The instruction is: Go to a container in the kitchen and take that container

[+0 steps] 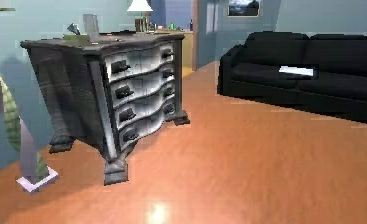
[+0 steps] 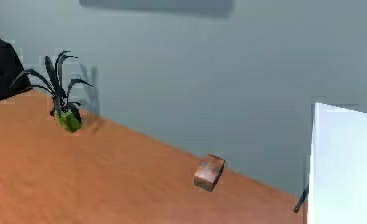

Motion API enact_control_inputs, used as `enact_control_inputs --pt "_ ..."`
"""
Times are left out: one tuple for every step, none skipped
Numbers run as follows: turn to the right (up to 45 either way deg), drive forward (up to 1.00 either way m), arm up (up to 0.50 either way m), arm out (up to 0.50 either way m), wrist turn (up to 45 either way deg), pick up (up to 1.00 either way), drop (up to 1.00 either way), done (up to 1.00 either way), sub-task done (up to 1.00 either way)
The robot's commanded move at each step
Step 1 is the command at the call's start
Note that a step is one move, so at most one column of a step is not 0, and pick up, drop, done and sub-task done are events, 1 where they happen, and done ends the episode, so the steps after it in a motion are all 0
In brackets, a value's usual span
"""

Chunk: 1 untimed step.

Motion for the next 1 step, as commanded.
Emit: enact_control_inputs --pt "12.0 0.00 0.00 0.00 0.0 0.00 0.00 0.00 0.00"
